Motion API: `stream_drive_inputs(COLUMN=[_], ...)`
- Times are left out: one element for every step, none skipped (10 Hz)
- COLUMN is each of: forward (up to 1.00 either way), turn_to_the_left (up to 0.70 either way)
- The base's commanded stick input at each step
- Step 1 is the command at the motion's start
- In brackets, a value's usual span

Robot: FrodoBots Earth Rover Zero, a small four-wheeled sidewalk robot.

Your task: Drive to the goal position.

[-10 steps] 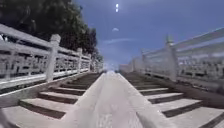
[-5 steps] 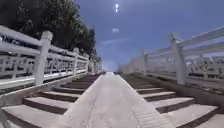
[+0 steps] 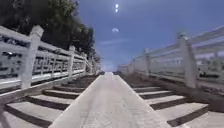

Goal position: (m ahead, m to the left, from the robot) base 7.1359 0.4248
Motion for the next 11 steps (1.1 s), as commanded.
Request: stream_drive_inputs(forward=[0.70,0.70,0.70,0.70,0.70,0.70,0.70,0.70,0.70,0.70,0.70], turn_to_the_left=[0.00,0.00,0.00,0.00,0.00,0.00,0.00,0.00,0.12,0.14,0.05])
